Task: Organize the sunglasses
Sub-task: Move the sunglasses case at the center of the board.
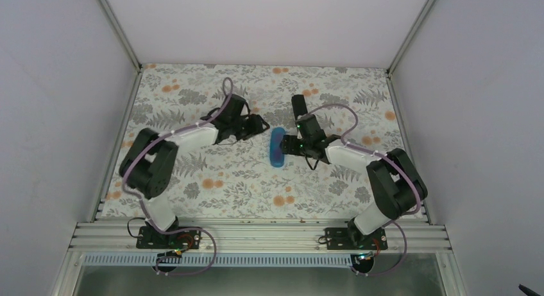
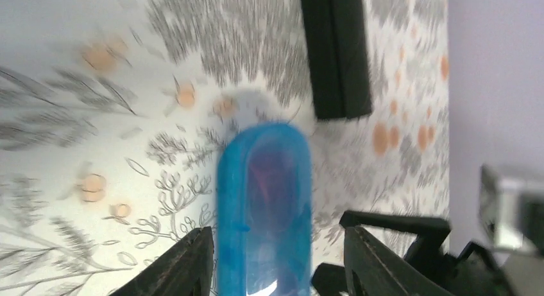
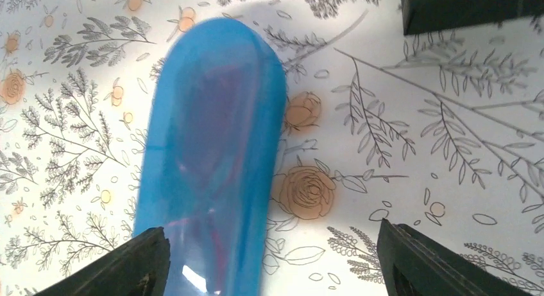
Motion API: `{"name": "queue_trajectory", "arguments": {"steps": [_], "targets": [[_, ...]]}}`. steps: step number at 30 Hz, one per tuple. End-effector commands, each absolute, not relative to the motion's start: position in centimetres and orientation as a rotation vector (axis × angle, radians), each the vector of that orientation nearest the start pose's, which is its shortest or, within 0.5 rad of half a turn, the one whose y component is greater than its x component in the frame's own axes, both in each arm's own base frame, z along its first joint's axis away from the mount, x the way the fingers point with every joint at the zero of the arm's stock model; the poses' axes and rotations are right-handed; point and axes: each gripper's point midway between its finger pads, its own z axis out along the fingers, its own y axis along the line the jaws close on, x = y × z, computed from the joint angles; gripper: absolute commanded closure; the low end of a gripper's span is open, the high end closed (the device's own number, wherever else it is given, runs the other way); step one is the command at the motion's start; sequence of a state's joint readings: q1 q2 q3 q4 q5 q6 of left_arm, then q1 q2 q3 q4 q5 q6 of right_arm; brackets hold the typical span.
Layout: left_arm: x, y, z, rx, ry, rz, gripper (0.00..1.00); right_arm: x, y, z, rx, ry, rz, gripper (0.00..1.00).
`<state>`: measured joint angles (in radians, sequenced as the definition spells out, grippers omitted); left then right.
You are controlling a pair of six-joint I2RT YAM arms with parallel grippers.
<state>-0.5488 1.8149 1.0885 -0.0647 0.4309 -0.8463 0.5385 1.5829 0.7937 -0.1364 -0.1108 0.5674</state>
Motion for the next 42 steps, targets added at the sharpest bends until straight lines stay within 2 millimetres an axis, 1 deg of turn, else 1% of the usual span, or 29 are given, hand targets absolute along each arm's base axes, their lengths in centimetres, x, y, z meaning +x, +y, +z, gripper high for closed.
{"name": "queue_trajectory", "arguments": {"steps": [1, 3, 5, 7, 8, 10, 13, 16, 18, 19, 21, 23, 26, 30, 34, 39, 42], "targets": [[38.8, -24.9, 14.7, -0.280, 2.409, -0.843, 0.46, 32.1, 20.1, 6.7, 0.017, 2.582, 0.275, 0.14], [38.3, -22.1, 16.0, -0.344, 2.361, -0.747, 0.42, 32.1, 20.3, 7.0, 0.025, 2.569, 0.184, 0.10], [37.5, -19.5, 17.6, -0.396, 2.307, -0.671, 0.37, 31.9, 21.4, 7.0, 0.002, 2.573, 0.139, 0.08], [36.7, -17.5, 19.0, -0.426, 2.259, -0.617, 0.34, 31.9, 22.4, 7.1, -0.009, 2.571, 0.100, 0.04], [36.2, -16.5, 19.9, -0.438, 2.233, -0.596, 0.33, 31.8, 22.5, 6.2, -0.001, 2.588, 0.055, 0.03], [35.4, -15.1, 20.6, -0.457, 2.217, -0.559, 0.31, 31.9, 22.8, 5.5, 0.009, 2.596, -0.005, 0.02], [34.4, -14.0, 21.2, -0.465, 2.202, -0.535, 0.31, 31.7, 23.6, 4.0, -0.013, 2.629, -0.038, 0.01], [33.8, -13.9, 21.5, -0.460, 2.195, -0.551, 0.31, 31.5, 24.5, 3.0, -0.032, 2.653, -0.039, 0.03], [33.6, -14.0, 21.3, -0.455, 2.201, -0.557, 0.31, 31.5, 25.0, 2.6, -0.037, 2.659, -0.032, 0.07], [33.6, -14.0, 21.2, -0.453, 2.206, -0.558, 0.30, 31.5, 25.0, 2.5, -0.036, 2.660, -0.031, 0.13], [33.7, -14.3, 21.0, -0.437, 2.215, -0.570, 0.30, 31.6, 25.2, 2.3, -0.054, 2.662, -0.029, 0.27], [33.9, -14.9, 21.3, -0.404, 2.213, -0.597, 0.30, 31.7, 25.5, 2.0, -0.087, 2.672, -0.022, 0.34], [34.0, -15.4, 21.4, -0.379, 2.212, -0.617, 0.30, 31.8, 25.5, 1.6, -0.098, 2.672, -0.033, 0.38], [34.4, -15.7, 21.8, -0.361, 2.216, -0.620, 0.30, 32.6, 25.4, 2.1, -0.114, 2.643, -0.040, 0.41], [34.5, -16.0, 22.1, -0.347, 2.216, -0.633, 0.30, 34.5, 25.3, 2.8, -0.146, 2.597, -0.039, 0.41], [34.6, -16.4, 22.0, -0.334, 2.226, -0.649, 0.31, 38.1, 25.3, 3.4, -0.196, 2.543, -0.014, 0.41], [34.6, -16.6, 21.9, -0.326, 2.232, -0.655, 0.30, 40.4, 25.3, 3.1, -0.216, 2.525, 0.011, 0.40]]}}
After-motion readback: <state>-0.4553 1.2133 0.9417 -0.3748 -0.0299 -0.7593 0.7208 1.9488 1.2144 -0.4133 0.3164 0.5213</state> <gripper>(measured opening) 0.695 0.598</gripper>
